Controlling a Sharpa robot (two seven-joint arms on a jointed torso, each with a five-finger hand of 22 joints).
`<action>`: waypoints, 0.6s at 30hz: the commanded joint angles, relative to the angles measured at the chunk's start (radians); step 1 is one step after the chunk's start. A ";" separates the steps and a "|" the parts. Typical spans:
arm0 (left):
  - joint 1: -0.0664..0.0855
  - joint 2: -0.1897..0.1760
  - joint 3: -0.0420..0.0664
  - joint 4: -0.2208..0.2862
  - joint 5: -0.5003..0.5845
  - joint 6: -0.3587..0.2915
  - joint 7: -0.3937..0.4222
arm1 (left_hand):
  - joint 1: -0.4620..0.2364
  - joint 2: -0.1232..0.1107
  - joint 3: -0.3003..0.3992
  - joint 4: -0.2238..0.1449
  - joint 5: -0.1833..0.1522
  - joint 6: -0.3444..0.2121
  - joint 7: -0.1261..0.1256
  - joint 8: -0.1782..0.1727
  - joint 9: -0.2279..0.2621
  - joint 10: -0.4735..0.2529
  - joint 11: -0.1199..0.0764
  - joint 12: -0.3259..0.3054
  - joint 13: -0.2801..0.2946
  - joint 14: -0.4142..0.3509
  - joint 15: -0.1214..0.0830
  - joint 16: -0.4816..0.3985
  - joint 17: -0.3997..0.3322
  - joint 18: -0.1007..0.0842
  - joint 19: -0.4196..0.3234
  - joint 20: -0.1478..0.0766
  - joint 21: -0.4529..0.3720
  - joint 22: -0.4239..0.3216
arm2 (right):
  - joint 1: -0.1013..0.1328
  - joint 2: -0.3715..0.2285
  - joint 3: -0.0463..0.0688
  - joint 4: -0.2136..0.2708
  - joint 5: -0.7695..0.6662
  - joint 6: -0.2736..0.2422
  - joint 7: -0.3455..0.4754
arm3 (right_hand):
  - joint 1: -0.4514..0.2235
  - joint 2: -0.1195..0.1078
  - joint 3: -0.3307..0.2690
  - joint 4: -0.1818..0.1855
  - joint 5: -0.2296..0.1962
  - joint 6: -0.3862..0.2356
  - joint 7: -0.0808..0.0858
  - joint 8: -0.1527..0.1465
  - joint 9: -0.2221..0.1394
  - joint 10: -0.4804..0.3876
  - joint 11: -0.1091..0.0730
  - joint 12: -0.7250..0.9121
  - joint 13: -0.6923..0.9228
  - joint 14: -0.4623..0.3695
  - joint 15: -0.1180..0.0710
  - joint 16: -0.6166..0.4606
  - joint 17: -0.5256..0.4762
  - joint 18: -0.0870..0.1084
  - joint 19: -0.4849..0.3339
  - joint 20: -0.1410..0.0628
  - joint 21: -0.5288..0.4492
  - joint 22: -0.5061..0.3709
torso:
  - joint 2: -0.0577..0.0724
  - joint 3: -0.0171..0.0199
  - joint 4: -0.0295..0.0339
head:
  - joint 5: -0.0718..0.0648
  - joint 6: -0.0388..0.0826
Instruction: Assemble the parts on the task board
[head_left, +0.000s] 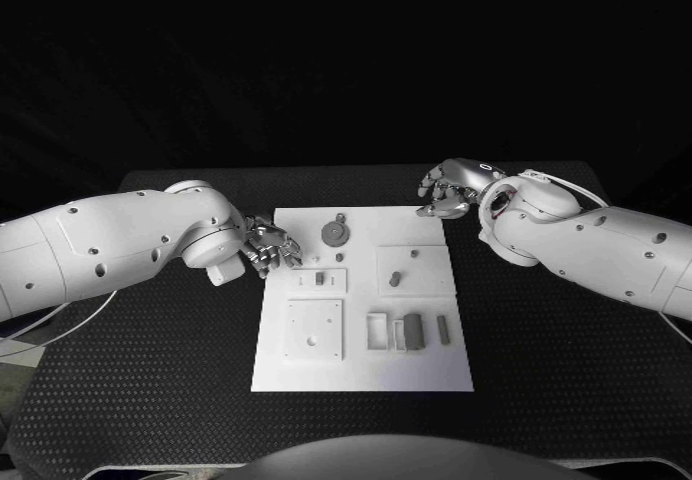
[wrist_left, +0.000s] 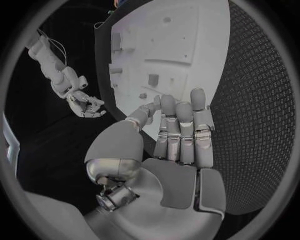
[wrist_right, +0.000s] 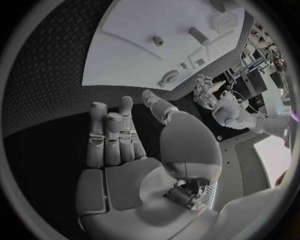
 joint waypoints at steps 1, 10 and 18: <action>0.001 0.000 0.001 0.015 -0.089 0.011 -0.024 | -0.010 -0.001 0.144 -0.136 0.003 0.006 0.000 -0.005 0.000 0.006 -0.002 0.004 -0.002 0.006 0.000 0.006 -0.002 -0.002 0.004 0.001 0.006 0.019 | 0.000 0.001 0.000 0.002 -0.005 0.010 0.003 | -0.002 0.006 -0.003 0.003 0.003 -0.001 0.005 -0.003 -0.001 -0.006 -0.001 0.006 -0.002 -0.005 -0.002 -0.007 0.002 0.044 -0.002 -0.007 -0.006 0.018 | 0.000 -0.0007 -0.0005 | 0.004 -0.001; 0.000 0.003 0.001 0.043 -0.220 0.003 -0.013 | -0.011 -0.004 0.149 -0.139 0.001 0.005 0.000 -0.005 0.000 0.006 -0.002 0.004 -0.002 0.006 0.001 0.006 -0.002 -0.002 0.005 0.001 0.007 0.019 | 0.000 0.001 0.000 0.002 -0.004 0.010 0.004 | -0.002 0.006 -0.003 0.003 0.003 0.000 0.005 -0.003 -0.001 -0.006 -0.001 0.006 -0.002 -0.005 -0.002 -0.007 0.002 0.044 -0.002 -0.007 -0.006 0.018 | 0.002 -0.0003 -0.0025 | 0.005 -0.003; -0.001 0.003 0.000 0.080 -0.355 0.015 -0.012 | -0.010 -0.006 0.154 -0.139 -0.002 0.005 0.000 -0.005 0.001 0.006 -0.002 0.003 -0.003 0.006 0.001 0.005 -0.003 -0.001 0.005 0.001 0.007 0.019 | 0.000 0.001 0.000 0.002 -0.002 0.011 0.004 | -0.005 0.007 -0.003 0.006 0.003 0.000 0.005 -0.003 -0.001 -0.006 -0.001 0.006 -0.002 -0.004 -0.002 -0.007 0.002 0.044 -0.002 -0.007 -0.006 0.018 | 0.002 0.0008 -0.0024 | 0.004 -0.008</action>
